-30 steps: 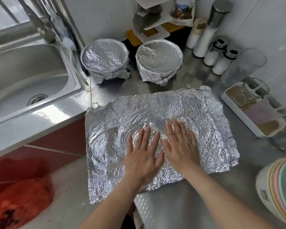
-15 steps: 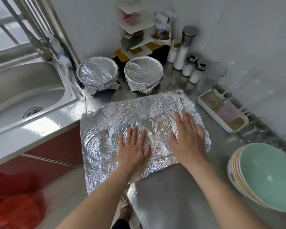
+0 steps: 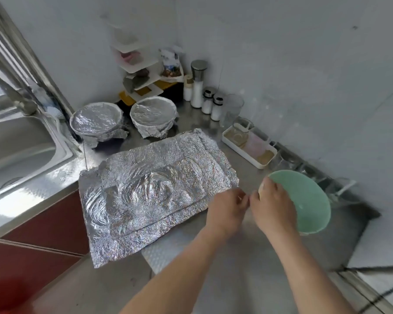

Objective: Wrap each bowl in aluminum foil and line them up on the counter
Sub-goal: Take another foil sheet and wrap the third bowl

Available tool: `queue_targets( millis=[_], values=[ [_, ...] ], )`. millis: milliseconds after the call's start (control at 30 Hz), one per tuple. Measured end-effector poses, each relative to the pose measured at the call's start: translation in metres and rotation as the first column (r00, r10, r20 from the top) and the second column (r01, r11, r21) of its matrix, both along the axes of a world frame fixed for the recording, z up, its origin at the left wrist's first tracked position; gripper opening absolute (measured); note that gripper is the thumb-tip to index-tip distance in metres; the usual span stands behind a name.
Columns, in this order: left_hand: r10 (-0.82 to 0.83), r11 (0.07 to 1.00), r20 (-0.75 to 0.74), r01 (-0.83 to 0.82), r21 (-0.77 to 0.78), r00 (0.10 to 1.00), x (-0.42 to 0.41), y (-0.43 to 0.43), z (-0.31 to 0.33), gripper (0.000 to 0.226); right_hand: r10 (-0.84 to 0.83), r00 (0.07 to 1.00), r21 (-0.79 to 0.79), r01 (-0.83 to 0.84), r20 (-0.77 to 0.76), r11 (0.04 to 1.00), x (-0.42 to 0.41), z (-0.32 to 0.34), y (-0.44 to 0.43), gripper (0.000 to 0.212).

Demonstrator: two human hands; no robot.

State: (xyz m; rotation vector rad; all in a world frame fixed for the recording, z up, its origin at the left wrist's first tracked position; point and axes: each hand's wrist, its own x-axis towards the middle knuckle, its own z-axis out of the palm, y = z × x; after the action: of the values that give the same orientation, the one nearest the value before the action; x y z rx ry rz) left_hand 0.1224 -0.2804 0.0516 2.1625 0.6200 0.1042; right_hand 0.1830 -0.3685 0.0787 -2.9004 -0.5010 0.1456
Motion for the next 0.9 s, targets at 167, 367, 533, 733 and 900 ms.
queue_targets(
  millis=[167,367,533,733,900],
  values=[
    [0.014,0.998,-0.036,-0.016,-0.059,0.999,0.015,-0.020,0.002,0.023,0.037,0.987,0.068,-0.027,-0.154,0.997,0.008,0.003,-0.021,0.019],
    [0.019,0.998,-0.153,-0.027,-0.052,0.988,0.035,-0.030,-0.002,0.028,0.058,0.954,0.154,-0.013,-0.293,0.988,0.018,-0.007,-0.037,0.018],
    [-0.051,0.998,-0.217,0.059,0.030,0.975,0.047,-0.034,-0.002,0.038,0.085,0.955,0.168,-0.039,-0.283,0.985,0.022,-0.009,-0.047,0.018],
    [-0.046,0.995,-0.270,0.067,0.068,0.962,0.054,-0.037,0.011,0.028,0.165,0.953,0.176,-0.122,-0.253,0.977,0.024,-0.010,-0.052,0.008],
    [-0.048,0.987,-0.173,0.074,0.143,0.984,0.059,-0.039,0.030,0.037,0.166,0.977,0.115,-0.151,-0.133,0.982,0.021,0.009,-0.054,0.042]
  ],
)
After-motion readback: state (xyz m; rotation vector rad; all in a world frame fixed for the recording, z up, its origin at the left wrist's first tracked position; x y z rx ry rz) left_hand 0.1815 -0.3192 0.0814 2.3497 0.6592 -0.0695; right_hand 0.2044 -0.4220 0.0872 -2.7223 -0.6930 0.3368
